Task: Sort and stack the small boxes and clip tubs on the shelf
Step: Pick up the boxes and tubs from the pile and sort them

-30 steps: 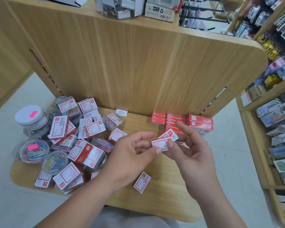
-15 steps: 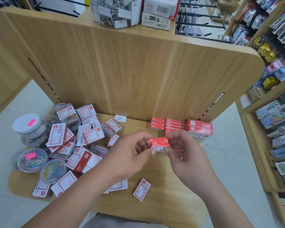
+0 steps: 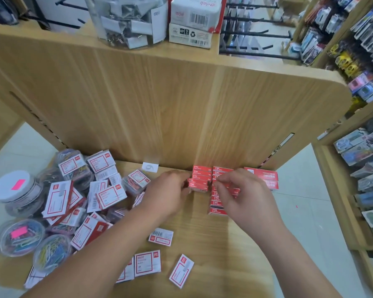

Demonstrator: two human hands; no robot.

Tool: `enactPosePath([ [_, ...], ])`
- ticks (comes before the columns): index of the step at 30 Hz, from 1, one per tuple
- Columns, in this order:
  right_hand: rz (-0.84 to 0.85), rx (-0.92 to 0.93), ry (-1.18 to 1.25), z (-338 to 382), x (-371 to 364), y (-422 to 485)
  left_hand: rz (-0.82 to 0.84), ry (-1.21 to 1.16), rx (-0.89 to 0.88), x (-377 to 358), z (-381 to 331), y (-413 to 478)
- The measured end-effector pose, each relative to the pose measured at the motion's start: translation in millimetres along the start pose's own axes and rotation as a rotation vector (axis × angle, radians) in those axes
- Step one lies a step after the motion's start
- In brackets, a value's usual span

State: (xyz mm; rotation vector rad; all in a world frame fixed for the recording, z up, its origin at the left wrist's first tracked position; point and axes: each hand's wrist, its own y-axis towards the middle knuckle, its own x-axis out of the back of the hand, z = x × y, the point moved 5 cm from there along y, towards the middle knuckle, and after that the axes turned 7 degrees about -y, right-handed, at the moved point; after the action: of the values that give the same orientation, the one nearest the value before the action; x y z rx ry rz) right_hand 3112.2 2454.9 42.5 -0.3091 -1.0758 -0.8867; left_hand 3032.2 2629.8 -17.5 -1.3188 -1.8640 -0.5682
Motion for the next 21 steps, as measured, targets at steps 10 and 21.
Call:
enactPosePath([
  [10,-0.044,0.002,-0.066,-3.6,-11.7,-4.6,-0.046,0.218,-0.03,-9.5,-4.8,2.8],
  [21,-0.041,0.006,-0.086,-4.4,-12.5,-22.7,-0.006,0.372,-0.061,-12.1,-18.1,-4.9],
])
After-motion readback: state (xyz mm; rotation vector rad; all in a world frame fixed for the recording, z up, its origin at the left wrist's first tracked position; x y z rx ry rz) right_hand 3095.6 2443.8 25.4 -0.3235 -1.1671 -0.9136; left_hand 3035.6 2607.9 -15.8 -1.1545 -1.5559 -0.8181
